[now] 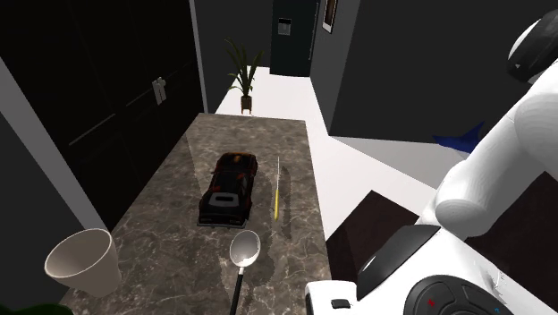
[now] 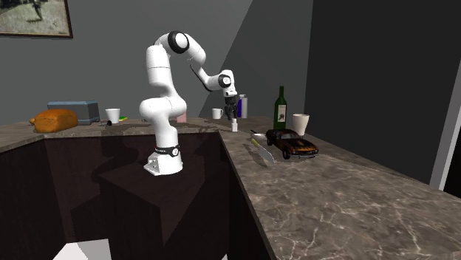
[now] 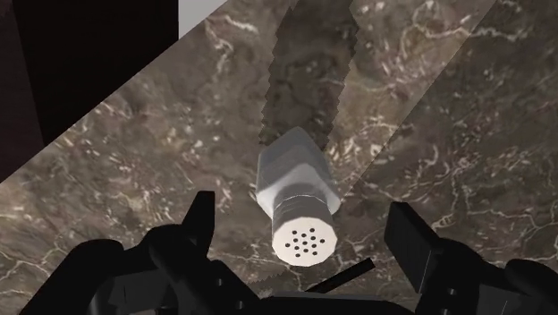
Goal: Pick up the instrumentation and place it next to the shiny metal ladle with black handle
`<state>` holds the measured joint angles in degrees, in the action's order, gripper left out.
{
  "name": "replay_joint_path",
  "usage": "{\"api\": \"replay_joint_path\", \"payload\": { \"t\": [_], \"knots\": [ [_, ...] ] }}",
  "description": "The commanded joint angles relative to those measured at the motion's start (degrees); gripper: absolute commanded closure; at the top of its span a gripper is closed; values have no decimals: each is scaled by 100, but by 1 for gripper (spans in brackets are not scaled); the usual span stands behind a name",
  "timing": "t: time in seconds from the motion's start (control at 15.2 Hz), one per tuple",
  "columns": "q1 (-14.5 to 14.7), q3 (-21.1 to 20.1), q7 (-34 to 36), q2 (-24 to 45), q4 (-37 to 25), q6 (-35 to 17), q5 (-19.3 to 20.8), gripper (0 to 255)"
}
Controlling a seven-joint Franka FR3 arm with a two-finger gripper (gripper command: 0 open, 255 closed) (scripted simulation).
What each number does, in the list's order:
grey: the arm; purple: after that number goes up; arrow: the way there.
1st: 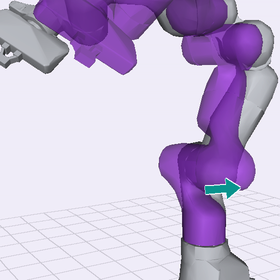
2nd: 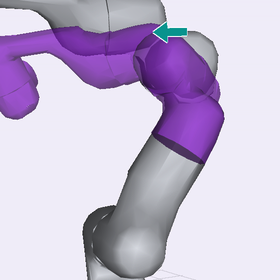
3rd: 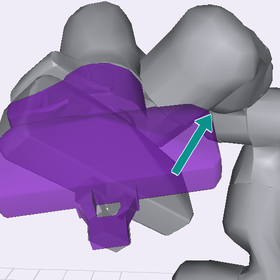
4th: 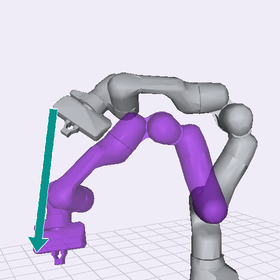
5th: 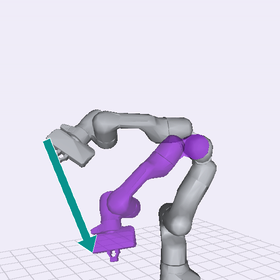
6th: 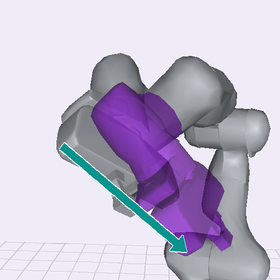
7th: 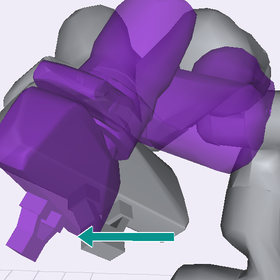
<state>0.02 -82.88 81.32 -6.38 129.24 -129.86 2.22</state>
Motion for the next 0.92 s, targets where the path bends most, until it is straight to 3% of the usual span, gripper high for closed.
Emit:
{"api": "replay_joint_path", "payload": {
  "t": [0.0, 0.07, 0.13, 0.2, 0.33, 0.86],
  "knots": [
    [0, 0, 0, 0, 0, 0, 0, 0],
    [0, 0, 0, 0, 0, 0, 0, 0],
    [466, 494, -239, -268, -83, 187, -328, 0],
    [749, 808, -416, -483, -176, 385, -568, 0],
    [1071, 1193, -643, -788, -364, 747, -871, 0],
    [1069, 1191, -643, -789, -364, 747, -871, 0]
  ]
}}
